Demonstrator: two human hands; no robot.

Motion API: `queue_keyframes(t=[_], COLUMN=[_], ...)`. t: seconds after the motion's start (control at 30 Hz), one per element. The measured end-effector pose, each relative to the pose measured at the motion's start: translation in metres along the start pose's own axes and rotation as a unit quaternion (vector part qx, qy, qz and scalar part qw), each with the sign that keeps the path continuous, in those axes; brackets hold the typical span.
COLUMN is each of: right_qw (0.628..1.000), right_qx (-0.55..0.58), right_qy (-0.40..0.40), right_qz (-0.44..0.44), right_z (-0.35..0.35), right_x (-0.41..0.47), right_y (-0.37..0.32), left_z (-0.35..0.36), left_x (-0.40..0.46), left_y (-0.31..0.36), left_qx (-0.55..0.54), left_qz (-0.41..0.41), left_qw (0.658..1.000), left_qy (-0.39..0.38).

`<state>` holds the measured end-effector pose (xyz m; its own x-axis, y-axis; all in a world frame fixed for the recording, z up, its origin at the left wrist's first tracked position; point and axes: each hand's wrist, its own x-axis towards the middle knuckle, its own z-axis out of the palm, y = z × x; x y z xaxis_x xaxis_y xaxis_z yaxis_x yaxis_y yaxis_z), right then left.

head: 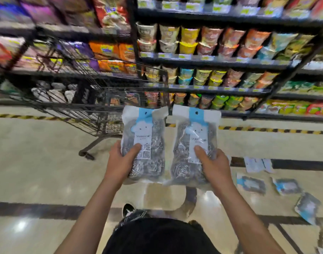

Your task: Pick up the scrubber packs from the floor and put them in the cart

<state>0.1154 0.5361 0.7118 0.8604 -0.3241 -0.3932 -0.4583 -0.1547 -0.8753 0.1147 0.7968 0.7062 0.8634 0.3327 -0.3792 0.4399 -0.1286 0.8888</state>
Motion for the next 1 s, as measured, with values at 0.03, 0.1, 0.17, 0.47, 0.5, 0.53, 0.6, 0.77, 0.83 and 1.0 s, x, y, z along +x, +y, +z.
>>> queue_keyframes(t=[0.03,0.1,0.17,0.47,0.5,0.53,0.6,0.77,0.83,1.0], right_qw=[1.0,0.999,0.998,0.995,0.995,0.996,0.996,0.994,0.992,0.985], right_qx=[-0.01,-0.02,-0.027,-0.041,-0.037,-0.035,-0.043,-0.049,-0.057,-0.114], right_qy=[-0.013,-0.04,-0.058,-0.09,-0.088,-0.086,-0.082,-0.091,-0.099,-0.092], right_qz=[-0.001,-0.006,-0.006,0.004,0.005,0.01,0.016,0.036,0.046,0.09], right_z=[0.024,0.072,0.117,0.274,0.286,0.298,0.322,0.381,0.404,0.454], right_x=[0.005,0.015,0.027,0.1,0.114,0.128,0.163,0.261,0.294,0.371], right_y=[-0.007,-0.021,-0.035,-0.083,-0.087,-0.092,-0.099,-0.115,-0.121,-0.106], left_z=[-0.019,-0.055,-0.085,-0.166,-0.168,-0.169,-0.169,-0.159,-0.153,-0.135], left_x=[0.012,0.035,0.063,0.213,0.231,0.25,0.29,0.4,0.435,0.517], left_y=[-0.004,-0.006,-0.005,0.003,0.006,0.007,0.012,0.025,0.029,0.02], left_qx=[-0.01,-0.024,-0.029,-0.034,-0.033,-0.035,-0.034,-0.003,0.021,0.098], left_qz=[-0.006,-0.012,-0.018,-0.036,-0.038,-0.039,-0.048,-0.073,-0.087,-0.13], left_qw=[1.0,0.999,0.998,0.995,0.994,0.993,0.992,0.989,0.986,0.978], left_qy=[0.018,0.041,0.058,0.089,0.094,0.103,0.114,0.13,0.14,0.134])
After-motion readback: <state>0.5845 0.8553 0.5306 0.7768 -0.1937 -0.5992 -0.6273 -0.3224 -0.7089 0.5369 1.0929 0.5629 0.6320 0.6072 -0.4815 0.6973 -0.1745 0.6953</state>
